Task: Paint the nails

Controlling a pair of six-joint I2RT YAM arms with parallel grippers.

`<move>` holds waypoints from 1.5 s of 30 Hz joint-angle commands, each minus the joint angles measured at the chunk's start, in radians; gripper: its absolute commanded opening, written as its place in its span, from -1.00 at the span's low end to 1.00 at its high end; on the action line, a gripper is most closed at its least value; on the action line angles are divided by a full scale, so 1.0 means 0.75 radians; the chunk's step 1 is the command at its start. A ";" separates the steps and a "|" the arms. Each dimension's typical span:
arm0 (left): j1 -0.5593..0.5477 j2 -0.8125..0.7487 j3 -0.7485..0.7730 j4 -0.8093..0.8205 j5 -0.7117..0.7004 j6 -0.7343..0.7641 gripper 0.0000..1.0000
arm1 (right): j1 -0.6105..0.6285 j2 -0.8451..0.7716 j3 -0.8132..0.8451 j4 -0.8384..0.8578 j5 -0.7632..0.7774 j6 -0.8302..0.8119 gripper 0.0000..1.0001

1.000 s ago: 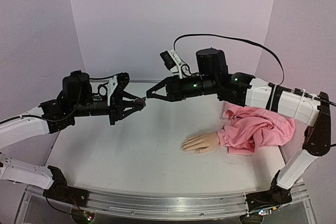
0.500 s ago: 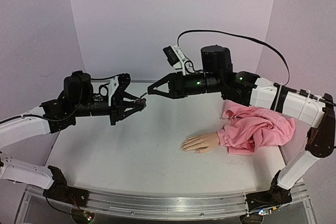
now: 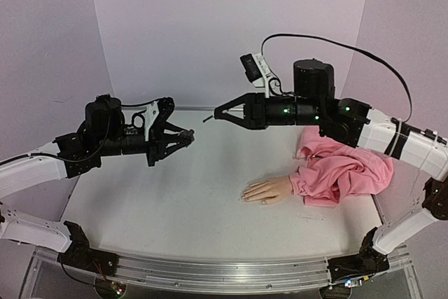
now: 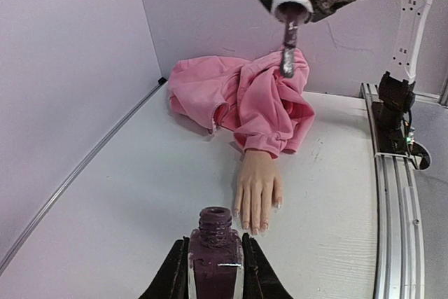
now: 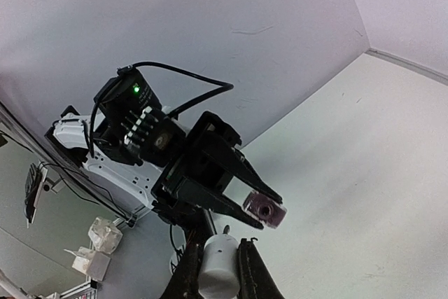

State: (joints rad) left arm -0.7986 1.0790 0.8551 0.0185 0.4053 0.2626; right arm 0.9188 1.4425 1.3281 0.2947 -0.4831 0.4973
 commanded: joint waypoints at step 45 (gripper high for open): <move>-0.003 -0.367 -0.048 -0.147 -0.526 0.122 -1.00 | 0.151 0.391 -0.279 -0.392 0.886 -0.144 -1.00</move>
State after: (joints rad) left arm -0.7986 0.8291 0.8200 -0.1326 0.0227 0.3202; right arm 1.0321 1.6894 1.0676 0.0212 0.1314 0.3729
